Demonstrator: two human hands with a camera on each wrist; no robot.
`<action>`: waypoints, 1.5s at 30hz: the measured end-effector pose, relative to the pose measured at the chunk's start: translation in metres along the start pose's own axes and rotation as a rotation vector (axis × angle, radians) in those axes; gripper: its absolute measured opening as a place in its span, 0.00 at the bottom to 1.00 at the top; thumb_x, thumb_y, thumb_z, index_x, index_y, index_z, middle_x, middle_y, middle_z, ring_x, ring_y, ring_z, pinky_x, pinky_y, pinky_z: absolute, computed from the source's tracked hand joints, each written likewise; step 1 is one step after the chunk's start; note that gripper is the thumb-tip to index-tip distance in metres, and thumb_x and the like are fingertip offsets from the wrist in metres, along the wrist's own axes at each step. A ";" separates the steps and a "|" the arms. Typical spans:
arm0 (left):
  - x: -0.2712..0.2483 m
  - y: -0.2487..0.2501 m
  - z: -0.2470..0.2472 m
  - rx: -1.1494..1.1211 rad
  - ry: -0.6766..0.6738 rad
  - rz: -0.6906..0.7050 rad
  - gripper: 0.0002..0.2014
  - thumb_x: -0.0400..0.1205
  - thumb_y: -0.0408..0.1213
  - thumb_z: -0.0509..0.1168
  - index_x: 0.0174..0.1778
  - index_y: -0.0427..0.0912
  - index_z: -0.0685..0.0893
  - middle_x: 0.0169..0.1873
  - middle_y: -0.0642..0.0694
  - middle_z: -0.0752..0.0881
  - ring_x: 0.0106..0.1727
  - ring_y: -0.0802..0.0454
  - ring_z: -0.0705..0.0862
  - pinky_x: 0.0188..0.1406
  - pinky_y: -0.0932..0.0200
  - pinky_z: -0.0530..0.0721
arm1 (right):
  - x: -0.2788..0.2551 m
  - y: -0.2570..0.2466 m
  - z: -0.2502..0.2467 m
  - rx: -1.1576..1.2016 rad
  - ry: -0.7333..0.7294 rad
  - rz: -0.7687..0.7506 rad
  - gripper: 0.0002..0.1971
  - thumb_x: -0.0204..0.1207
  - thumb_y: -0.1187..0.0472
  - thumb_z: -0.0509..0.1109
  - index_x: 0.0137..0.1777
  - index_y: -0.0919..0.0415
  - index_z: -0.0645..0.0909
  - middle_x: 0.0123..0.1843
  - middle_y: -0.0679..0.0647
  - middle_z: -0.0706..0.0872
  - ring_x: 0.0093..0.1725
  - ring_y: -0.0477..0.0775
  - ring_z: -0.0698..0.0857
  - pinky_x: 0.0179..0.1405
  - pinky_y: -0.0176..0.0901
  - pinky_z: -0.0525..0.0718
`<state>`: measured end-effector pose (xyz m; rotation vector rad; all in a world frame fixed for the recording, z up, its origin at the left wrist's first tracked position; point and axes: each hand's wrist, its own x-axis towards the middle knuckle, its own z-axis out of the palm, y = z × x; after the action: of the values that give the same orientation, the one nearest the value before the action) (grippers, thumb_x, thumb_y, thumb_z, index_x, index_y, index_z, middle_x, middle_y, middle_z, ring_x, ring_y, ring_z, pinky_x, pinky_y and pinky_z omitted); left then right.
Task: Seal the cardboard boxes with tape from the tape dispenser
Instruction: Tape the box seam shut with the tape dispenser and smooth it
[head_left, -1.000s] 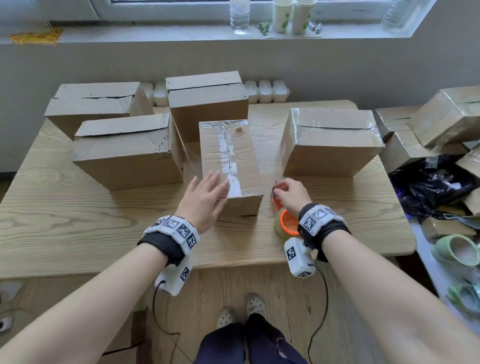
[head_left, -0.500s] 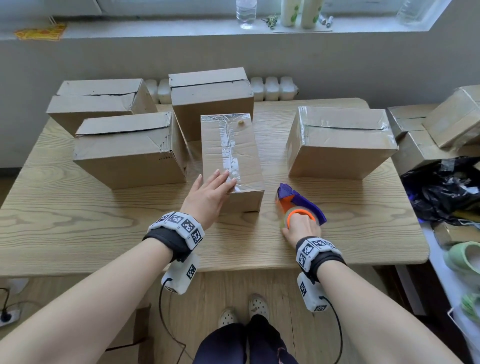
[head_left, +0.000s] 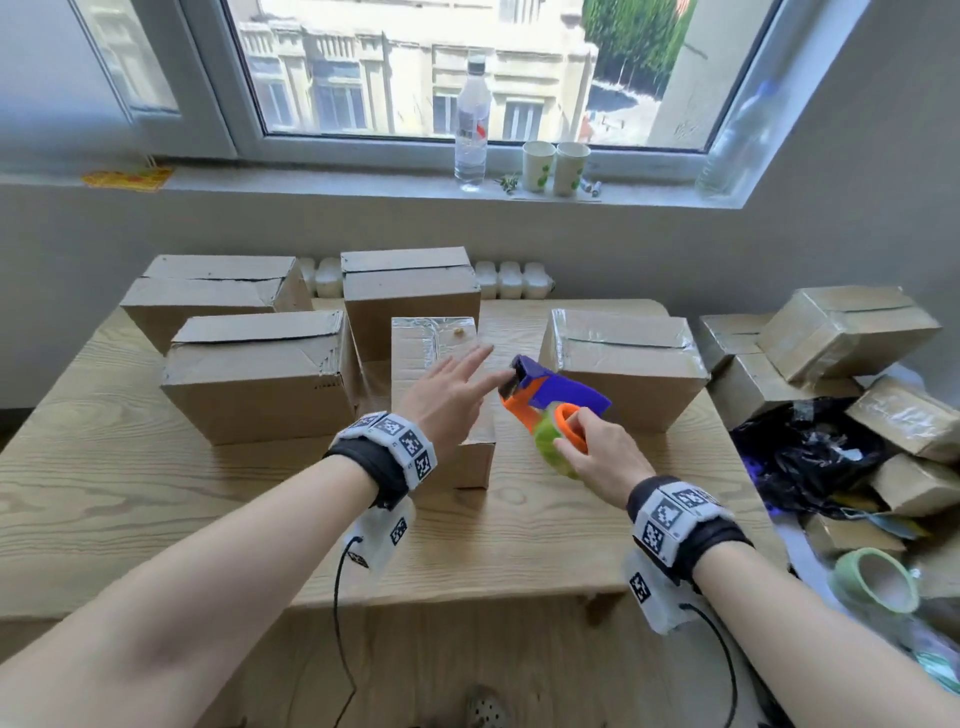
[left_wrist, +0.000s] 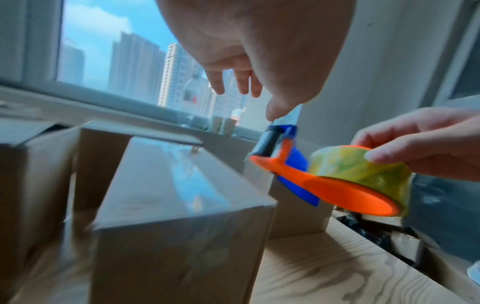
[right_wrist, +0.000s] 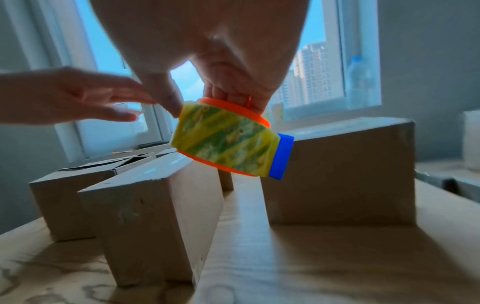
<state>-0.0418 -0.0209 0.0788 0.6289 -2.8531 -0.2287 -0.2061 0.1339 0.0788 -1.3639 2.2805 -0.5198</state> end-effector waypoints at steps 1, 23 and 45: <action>0.005 0.003 -0.004 0.036 0.001 0.043 0.28 0.84 0.31 0.58 0.79 0.54 0.62 0.82 0.41 0.55 0.82 0.45 0.54 0.81 0.52 0.48 | 0.000 -0.005 -0.003 -0.024 -0.007 -0.026 0.07 0.80 0.53 0.65 0.49 0.54 0.71 0.45 0.56 0.83 0.46 0.62 0.83 0.48 0.51 0.80; 0.002 -0.010 -0.053 0.053 -0.130 -0.076 0.09 0.84 0.39 0.61 0.55 0.41 0.82 0.66 0.44 0.72 0.63 0.46 0.74 0.58 0.55 0.76 | 0.037 -0.069 -0.015 -0.272 -0.025 -0.271 0.13 0.83 0.51 0.58 0.55 0.62 0.75 0.51 0.60 0.83 0.46 0.58 0.79 0.45 0.46 0.74; -0.014 -0.046 -0.073 -0.894 0.057 -0.709 0.11 0.70 0.28 0.77 0.46 0.34 0.85 0.35 0.40 0.88 0.31 0.57 0.87 0.37 0.64 0.87 | 0.066 -0.063 -0.044 0.238 -0.168 -0.116 0.10 0.73 0.54 0.74 0.34 0.55 0.80 0.35 0.51 0.81 0.38 0.50 0.80 0.37 0.41 0.77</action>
<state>0.0060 -0.0636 0.1381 1.3063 -1.9991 -1.4265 -0.2119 0.0515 0.1376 -1.3698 1.9460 -0.6649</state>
